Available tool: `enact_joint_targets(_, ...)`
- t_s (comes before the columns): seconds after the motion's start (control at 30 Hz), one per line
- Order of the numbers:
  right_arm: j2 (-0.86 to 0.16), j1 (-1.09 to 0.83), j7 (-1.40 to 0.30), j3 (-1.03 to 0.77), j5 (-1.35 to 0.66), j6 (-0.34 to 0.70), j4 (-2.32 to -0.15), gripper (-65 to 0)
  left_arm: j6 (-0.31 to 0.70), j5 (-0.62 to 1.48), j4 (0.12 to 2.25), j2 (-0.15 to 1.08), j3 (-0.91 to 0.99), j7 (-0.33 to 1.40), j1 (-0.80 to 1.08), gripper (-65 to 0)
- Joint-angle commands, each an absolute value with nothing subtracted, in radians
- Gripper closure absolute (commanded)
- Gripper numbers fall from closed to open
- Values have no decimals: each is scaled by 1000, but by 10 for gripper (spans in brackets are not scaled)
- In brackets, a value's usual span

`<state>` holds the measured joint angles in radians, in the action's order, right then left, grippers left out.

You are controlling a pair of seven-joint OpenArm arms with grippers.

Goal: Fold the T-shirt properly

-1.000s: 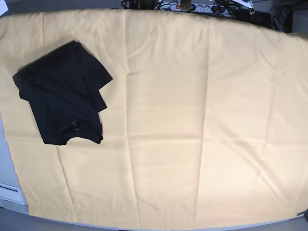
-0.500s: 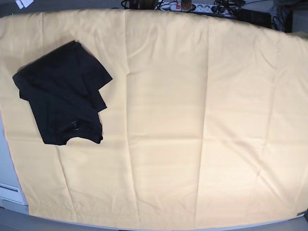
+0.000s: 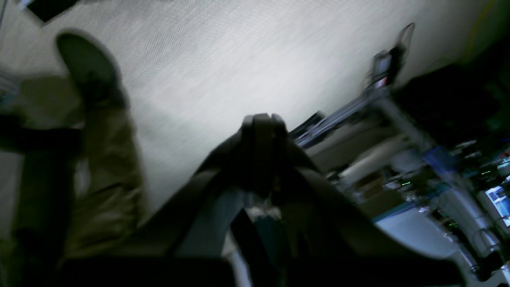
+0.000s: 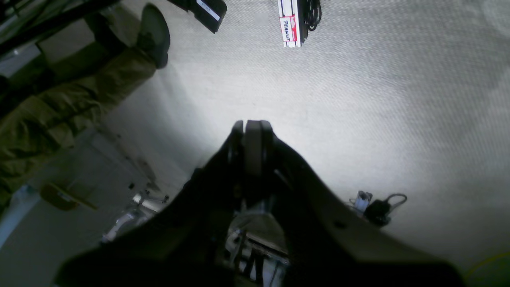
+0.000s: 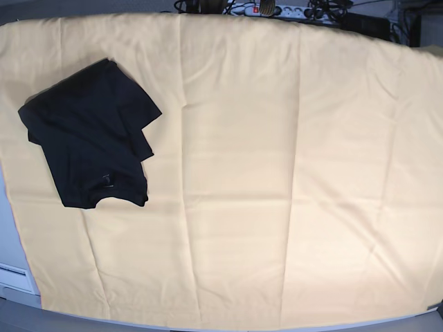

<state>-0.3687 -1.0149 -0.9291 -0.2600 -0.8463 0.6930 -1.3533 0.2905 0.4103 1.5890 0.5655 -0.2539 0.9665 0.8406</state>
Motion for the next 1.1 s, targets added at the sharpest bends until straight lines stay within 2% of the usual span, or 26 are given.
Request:
enact_joint_targets(0.0,-379,-1018,-905,-237,-825,698,-1330,0,315,412,1566,558,-253,962,847,0)
enact_joint_targets(0.17,-379,-894,-745,-105,-690,698,-1183,0,321,295,1388,463,-253,833,760,0)
enact_joint_targets(0.3,-365,-791,-658,-13,-615,695,-1095,0,318,280,1230,412,-253,765,654,0)
enact_joint_targets(0.57,-301,-587,-413,123,-337,535,-962,0,322,206,913,319,-253,493,454,0)
enact_joint_targets(0.7,-273,-504,-384,194,-257,447,-913,0,322,191,781,281,-254,351,368,0)
enact_joint_targets(0.8,-240,-452,-373,238,-211,344,-868,0,318,191,696,252,-254,159,332,0)
enact_joint_targets(0.9,-204,-397,-373,274,-197,257,-789,0,250,191,625,218,-254,-2,311,0)
enact_joint_targets(1.0,-167,-350,-331,297,-157,241,-686,0,141,191,561,194,-254,-84,303,0)
enact_joint_targets(1.07,-144,-340,-264,302,-120,241,-622,0,129,192,515,188,-254,-144,302,0)
